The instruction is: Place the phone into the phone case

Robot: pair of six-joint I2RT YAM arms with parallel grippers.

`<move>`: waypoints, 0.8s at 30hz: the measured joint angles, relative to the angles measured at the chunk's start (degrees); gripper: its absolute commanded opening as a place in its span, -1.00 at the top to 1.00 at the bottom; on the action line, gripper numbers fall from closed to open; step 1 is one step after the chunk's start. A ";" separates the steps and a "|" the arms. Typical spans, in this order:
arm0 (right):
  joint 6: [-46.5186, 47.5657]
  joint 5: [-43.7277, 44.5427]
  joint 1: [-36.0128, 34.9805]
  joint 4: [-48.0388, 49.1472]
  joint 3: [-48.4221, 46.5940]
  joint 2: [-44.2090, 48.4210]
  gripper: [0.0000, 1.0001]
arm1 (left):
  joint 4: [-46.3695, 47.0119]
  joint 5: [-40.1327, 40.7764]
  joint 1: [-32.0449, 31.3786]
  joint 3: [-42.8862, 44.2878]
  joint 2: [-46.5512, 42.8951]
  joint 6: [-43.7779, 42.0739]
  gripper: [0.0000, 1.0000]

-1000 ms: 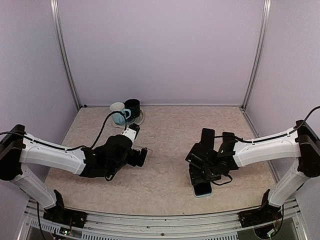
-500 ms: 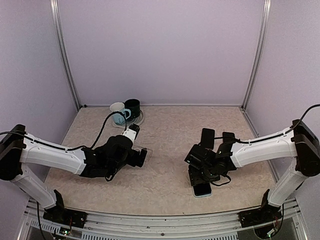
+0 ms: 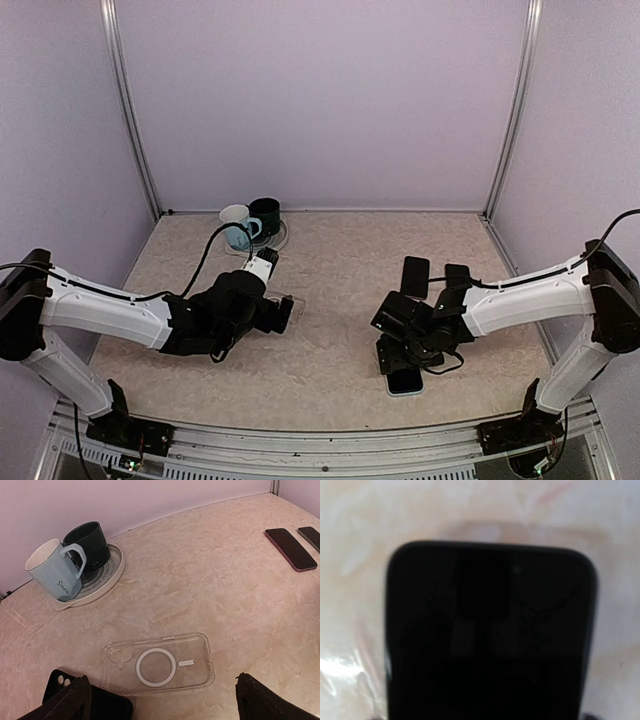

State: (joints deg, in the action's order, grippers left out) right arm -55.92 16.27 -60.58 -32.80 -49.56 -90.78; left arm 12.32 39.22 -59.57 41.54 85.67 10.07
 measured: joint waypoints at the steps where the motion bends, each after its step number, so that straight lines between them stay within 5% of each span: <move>1: -0.22 -0.26 0.00 -0.48 -0.13 -0.22 -0.98 | 0.00 0.04 0.00 0.00 0.00 0.00 -0.98; 13: 0.76 -6.62 0.90 -6.45 -3.61 -4.59 -0.94 | -0.26 0.11 -0.02 0.00 0.00 0.02 -0.98; 24: 4.04 -8.87 1.53 -6.34 -4.31 -4.90 -0.15 | -1.44 0.35 -0.09 0.00 -0.33 0.37 -0.98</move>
State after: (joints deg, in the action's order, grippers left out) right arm -51.88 7.40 -59.05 -39.13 -53.87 -95.68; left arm 10.87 39.57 -59.66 41.54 85.34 10.44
